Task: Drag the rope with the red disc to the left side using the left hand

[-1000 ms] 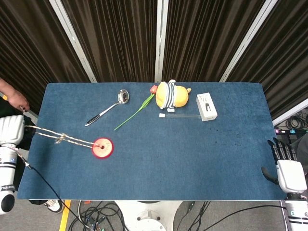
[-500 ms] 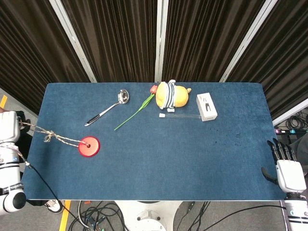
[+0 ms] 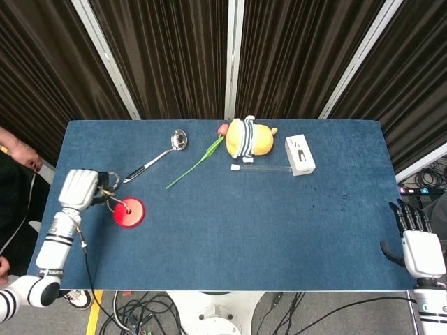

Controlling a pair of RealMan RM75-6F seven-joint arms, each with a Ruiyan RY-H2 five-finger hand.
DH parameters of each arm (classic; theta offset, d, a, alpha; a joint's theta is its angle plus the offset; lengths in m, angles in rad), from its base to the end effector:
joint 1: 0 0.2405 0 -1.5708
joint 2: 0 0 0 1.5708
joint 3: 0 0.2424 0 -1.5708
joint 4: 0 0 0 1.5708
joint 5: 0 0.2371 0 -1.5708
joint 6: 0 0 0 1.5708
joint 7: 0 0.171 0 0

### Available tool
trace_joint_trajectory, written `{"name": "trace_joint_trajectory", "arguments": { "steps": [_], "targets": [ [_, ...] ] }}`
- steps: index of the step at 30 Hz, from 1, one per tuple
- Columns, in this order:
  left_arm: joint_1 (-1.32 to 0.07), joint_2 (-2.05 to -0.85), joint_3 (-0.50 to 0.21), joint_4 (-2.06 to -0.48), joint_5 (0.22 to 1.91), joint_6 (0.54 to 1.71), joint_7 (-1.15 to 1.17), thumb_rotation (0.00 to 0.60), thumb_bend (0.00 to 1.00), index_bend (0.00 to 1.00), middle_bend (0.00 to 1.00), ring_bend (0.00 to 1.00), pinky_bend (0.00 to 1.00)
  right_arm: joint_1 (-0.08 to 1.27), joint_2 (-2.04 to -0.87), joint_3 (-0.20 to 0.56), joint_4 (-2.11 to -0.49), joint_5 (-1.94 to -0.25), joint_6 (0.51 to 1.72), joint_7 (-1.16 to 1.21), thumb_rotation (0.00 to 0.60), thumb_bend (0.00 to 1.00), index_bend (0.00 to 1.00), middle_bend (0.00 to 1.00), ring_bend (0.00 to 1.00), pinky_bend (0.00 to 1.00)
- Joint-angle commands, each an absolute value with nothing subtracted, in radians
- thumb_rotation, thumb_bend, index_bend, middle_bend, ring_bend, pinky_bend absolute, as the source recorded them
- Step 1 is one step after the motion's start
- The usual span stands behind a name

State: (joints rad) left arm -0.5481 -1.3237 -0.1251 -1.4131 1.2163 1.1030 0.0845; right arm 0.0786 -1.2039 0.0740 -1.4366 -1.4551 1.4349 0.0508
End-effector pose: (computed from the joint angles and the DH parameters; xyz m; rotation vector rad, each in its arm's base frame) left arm -0.2499 0.3631 0.0514 -1.5951 -0.9342 -0.8851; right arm -0.3480 -0.2147 0.1208 1.3474 -0.9165 0.8362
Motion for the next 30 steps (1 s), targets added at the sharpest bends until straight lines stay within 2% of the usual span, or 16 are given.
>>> {"name": "trace_joint_trajectory", "arguments": {
  "steps": [1,3,11,14,15,18,20,25,30],
  "targets": [
    [-0.641,-1.185,-0.039,-1.540,1.072,0.807,0.235,0.600,0.20,0.07,0.04,0.00,0.10,0.078,-1.204,0.072,-1.435,-1.451,1.431,0.051,0.600,0.22,0.00,0.00,0.00,0.00],
    [-0.643,-1.186,-0.036,-1.556,1.028,0.846,0.317,0.600,0.20,0.06,0.00,0.00,0.07,0.077,-1.205,0.072,-1.432,-1.451,1.430,0.052,0.600,0.22,0.00,0.00,0.00,0.00],
    [-0.593,-1.141,-0.036,-1.639,1.049,1.003,0.385,0.600,0.19,0.05,0.00,0.00,0.06,0.081,-1.211,0.071,-1.429,-1.455,1.428,0.052,0.600,0.22,0.00,0.00,0.00,0.00],
    [-0.530,-1.131,-0.042,-1.656,1.115,1.142,0.353,0.600,0.19,0.05,0.00,0.00,0.06,0.080,-1.212,0.069,-1.429,-1.458,1.431,0.053,0.600,0.22,0.00,0.00,0.00,0.00],
    [-0.494,-1.140,-0.043,-1.643,1.163,1.223,0.326,0.600,0.19,0.05,0.00,0.00,0.06,0.080,-1.212,0.069,-1.429,-1.459,1.433,0.053,0.600,0.22,0.00,0.00,0.00,0.00],
    [-0.398,-1.192,-0.036,-1.567,1.293,1.417,0.192,0.600,0.18,0.06,0.01,0.00,0.10,0.079,-1.210,0.069,-1.431,-1.461,1.436,0.051,0.600,0.22,0.00,0.00,0.00,0.00],
    [-0.343,-1.215,-0.011,-1.522,1.358,1.493,0.091,0.600,0.17,0.06,0.02,0.00,0.11,0.078,-1.210,0.067,-1.432,-1.463,1.437,0.051,0.600,0.22,0.00,0.00,0.00,0.00],
    [-0.246,-1.281,0.064,-1.444,1.466,1.581,0.013,0.600,0.14,0.07,0.06,0.00,0.12,0.079,-1.213,0.059,-1.439,-1.482,1.443,0.044,0.600,0.21,0.00,0.00,0.00,0.00],
    [-0.197,-1.331,0.079,-1.388,1.502,1.613,0.001,0.600,0.14,0.07,0.07,0.00,0.12,0.078,-1.223,0.051,-1.450,-1.495,1.448,0.027,0.600,0.21,0.00,0.00,0.00,0.00]
  ]
}}
